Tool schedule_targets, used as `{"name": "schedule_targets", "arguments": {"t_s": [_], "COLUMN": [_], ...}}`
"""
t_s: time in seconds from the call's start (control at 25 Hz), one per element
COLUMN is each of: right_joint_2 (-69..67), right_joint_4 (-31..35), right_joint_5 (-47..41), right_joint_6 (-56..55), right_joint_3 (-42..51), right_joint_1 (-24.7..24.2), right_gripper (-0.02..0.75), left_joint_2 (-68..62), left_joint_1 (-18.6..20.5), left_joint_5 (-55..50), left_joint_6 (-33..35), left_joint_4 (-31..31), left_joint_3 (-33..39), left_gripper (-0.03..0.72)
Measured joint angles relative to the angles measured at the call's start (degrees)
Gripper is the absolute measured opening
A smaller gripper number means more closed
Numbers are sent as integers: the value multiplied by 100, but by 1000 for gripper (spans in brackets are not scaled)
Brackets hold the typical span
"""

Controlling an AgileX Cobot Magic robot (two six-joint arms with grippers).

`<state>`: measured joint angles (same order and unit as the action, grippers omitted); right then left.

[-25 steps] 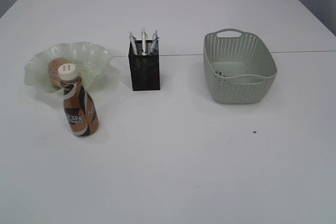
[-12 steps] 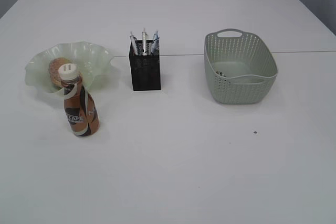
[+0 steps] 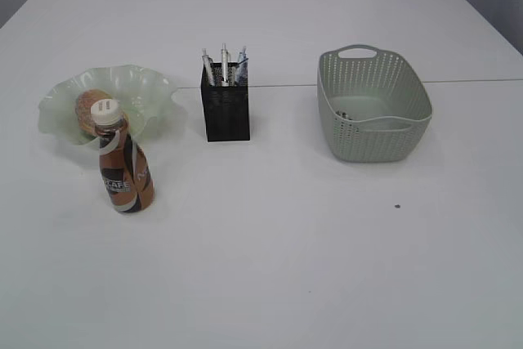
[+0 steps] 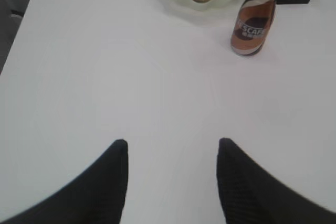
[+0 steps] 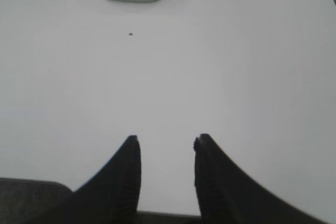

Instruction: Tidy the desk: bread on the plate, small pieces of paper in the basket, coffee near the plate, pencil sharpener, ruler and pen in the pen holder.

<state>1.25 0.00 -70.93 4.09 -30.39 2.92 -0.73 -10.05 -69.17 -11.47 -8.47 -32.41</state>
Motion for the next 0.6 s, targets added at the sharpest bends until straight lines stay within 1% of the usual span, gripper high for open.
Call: {"name": "schedule_targets", "arguments": {"t_s": [0.12,0.24,0.6], "right_joint_2": [0,0,0], "right_joint_4": [0,48,56], "right_joint_5": [259,383,422], "right_joint_6": [165,211,244], "right_joint_3": [108,195,195], "right_joint_1": [0,0,0], "right_gripper": [260,260,261], "left_joint_2": [0,0,0], "left_joint_1": [0,0,0], "left_joint_5": [261,511,589], "left_joint_6": [0,29,55], "left_joint_4": [-190,-205,-205], "left_joint_3": [96,219,230], "left_gripper": [404,404,404]}}
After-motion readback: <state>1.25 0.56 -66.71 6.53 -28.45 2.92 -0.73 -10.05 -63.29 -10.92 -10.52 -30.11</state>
